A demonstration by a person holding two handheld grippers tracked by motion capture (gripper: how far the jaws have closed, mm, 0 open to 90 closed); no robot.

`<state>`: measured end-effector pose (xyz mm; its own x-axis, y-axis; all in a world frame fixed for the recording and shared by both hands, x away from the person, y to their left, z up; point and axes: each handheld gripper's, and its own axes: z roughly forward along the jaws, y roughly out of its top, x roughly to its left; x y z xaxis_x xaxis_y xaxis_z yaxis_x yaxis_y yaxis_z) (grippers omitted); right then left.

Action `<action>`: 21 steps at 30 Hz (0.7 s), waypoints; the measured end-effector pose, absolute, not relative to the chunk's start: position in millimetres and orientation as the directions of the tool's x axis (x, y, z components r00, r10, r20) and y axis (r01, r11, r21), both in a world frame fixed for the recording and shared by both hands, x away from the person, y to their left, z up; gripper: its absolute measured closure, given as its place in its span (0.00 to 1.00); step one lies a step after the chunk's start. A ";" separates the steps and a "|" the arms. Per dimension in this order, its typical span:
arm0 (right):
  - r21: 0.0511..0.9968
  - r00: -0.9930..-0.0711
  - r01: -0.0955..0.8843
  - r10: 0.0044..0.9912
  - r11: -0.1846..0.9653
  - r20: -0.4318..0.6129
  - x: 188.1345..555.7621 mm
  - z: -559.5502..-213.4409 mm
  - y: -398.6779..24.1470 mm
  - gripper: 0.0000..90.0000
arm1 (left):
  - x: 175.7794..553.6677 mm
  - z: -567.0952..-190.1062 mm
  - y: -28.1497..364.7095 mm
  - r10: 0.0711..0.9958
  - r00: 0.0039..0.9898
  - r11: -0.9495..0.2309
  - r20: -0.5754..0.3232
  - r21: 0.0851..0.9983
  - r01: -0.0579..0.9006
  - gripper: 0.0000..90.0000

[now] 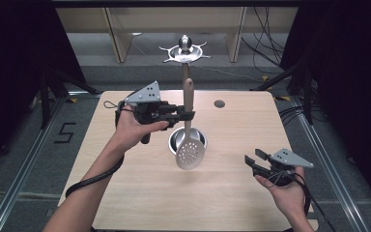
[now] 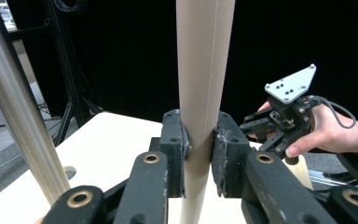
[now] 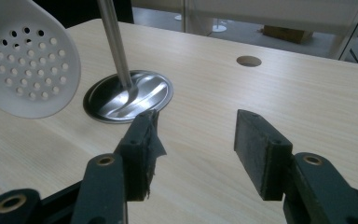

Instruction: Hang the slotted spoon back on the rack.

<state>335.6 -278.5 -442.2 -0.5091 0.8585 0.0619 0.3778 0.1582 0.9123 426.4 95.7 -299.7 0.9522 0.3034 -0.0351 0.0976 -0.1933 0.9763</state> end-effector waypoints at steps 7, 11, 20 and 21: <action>0.903 -0.506 0.398 0.860 0.160 0.070 335.6 -443.1 -278.3 0.55 | 431.0 -295.6 96.5 0.299 0.954 -0.197 -0.037 0.975 0.100 0.84; 0.904 -0.506 0.398 0.860 0.156 0.074 335.7 -442.5 -278.5 0.55 | 433.4 -293.3 95.7 0.301 0.953 -0.199 -0.043 0.974 0.107 0.84; 0.910 -0.522 0.376 0.852 0.176 0.050 337.7 -444.8 -278.7 0.55 | 435.5 -287.2 92.1 0.298 0.953 -0.195 -0.046 0.975 0.108 0.84; 0.906 -0.522 0.391 0.850 0.165 0.070 337.4 -444.7 -277.9 0.55 | 436.2 -286.2 90.4 0.295 0.954 -0.195 -0.046 0.975 0.107 0.84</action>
<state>337.4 -277.9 -444.7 -0.5217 0.8502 0.0701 0.3906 0.1650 0.9056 436.2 90.4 -286.2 0.9545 0.2948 -0.0459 0.1072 -0.1954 0.9749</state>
